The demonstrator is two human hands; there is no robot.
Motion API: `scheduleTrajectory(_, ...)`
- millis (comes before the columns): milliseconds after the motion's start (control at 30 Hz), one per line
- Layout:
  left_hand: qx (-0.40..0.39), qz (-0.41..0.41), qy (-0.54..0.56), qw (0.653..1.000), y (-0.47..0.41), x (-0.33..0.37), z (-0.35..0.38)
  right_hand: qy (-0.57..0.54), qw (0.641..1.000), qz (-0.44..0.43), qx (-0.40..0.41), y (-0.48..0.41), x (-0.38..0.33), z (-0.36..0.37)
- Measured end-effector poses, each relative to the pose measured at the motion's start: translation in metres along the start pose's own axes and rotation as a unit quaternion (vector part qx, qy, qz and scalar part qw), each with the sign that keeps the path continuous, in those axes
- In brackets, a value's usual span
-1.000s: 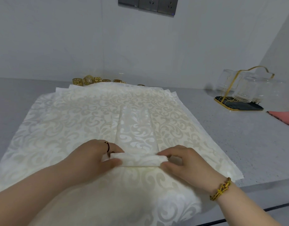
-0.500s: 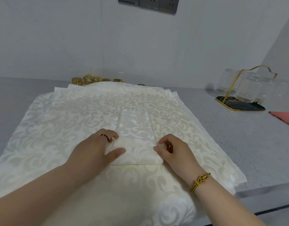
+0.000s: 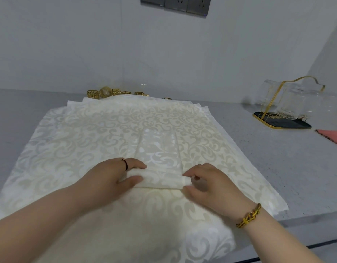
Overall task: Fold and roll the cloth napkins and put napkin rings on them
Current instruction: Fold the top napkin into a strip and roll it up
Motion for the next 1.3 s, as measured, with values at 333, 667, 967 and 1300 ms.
scheduleTrajectory(333,-0.002,-0.145,0.1,0.984,-0.019,-0.013,0.004,-0.106,0.975,0.185,-0.055,-0.025,0.021,0.014)
scheduleTrajectory(667,-0.038,0.056,-0.072,0.995,-0.006,0.001,0.007,0.023,0.996,-0.054,0.067,-0.013,0.002,0.015)
scheduleTrajectory(967,0.005,0.038,-0.066,0.997,-0.001,0.0,-0.002,0.068,0.997,-0.042,0.02,-0.008,-0.008,0.006)
scheduleTrajectory(1300,-0.054,-0.067,0.119,0.989,0.004,-0.016,0.004,-0.164,0.973,0.102,-0.124,-0.022,0.006,0.01)
Point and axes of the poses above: each hand's wrist, its own y-axis away from the middle knuckle, its own z-axis out of the palm, x = y × z, the point moved 6 cm from there along -y, towards the middle knuckle, and after that the axes turned 4 degrees about -y, right-handed, at the moved point
